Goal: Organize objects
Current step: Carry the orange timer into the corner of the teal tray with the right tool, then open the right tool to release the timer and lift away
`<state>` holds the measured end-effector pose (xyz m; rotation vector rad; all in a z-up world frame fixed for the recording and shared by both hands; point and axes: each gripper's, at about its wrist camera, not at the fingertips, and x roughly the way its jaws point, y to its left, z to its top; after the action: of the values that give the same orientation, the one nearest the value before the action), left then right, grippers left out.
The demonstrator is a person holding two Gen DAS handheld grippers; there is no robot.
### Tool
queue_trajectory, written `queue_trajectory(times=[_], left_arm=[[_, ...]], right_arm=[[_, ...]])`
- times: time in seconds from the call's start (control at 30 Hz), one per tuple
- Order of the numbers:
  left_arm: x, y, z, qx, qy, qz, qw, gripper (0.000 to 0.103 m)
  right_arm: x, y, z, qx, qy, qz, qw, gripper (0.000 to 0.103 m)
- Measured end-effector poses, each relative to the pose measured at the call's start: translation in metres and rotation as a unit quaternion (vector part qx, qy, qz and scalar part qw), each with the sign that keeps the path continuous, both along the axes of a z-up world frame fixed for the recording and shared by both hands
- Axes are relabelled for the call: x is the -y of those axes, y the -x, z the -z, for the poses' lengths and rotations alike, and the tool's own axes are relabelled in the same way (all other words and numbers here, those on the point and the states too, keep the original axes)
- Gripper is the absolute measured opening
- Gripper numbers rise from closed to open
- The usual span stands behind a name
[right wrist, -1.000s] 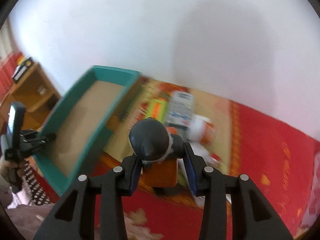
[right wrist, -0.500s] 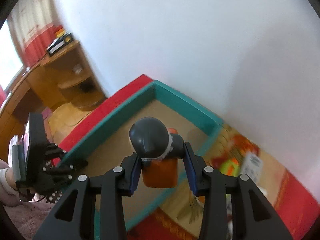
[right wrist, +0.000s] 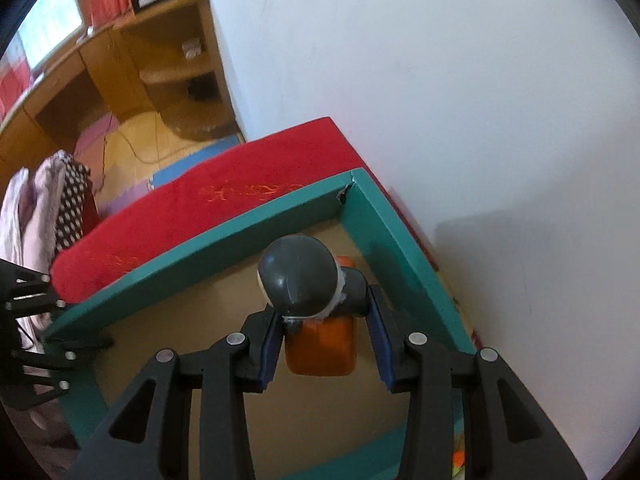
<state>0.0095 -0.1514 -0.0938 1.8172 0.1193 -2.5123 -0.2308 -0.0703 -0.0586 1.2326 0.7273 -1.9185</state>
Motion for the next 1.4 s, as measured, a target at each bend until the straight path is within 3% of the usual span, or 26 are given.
queue_trajectory(times=[0.23, 0.73, 0.83, 0.97, 1.2, 1.4], left_arm=[[-0.004, -0.003, -0.002, 0.001, -0.001, 0.001, 1.0000, 0.020], [-0.003, -0.004, -0.002, 0.002, -0.002, 0.001, 1.0000, 0.020], [-0.003, -0.003, -0.002, 0.002, -0.001, 0.001, 1.0000, 0.020], [-0.003, -0.004, -0.002, 0.001, -0.002, 0.001, 1.0000, 0.020], [-0.005, -0.007, -0.002, -0.004, 0.001, 0.004, 1.0000, 0.020], [-0.009, -0.009, -0.003, -0.007, 0.006, 0.011, 0.9999, 0.020]], right_arm=[[0.016, 0.017, 0.023, 0.006, -0.016, -0.016, 1.000, 0.039], [0.016, 0.020, 0.019, -0.005, -0.010, -0.028, 1.000, 0.040], [0.013, 0.018, 0.017, -0.001, -0.003, -0.020, 1.000, 0.047], [0.004, 0.012, 0.003, -0.006, 0.022, -0.008, 1.000, 0.056], [-0.032, -0.006, -0.033, -0.008, 0.062, 0.049, 0.997, 0.057], [-0.084, -0.044, -0.071, -0.015, 0.076, 0.106, 0.991, 0.057]])
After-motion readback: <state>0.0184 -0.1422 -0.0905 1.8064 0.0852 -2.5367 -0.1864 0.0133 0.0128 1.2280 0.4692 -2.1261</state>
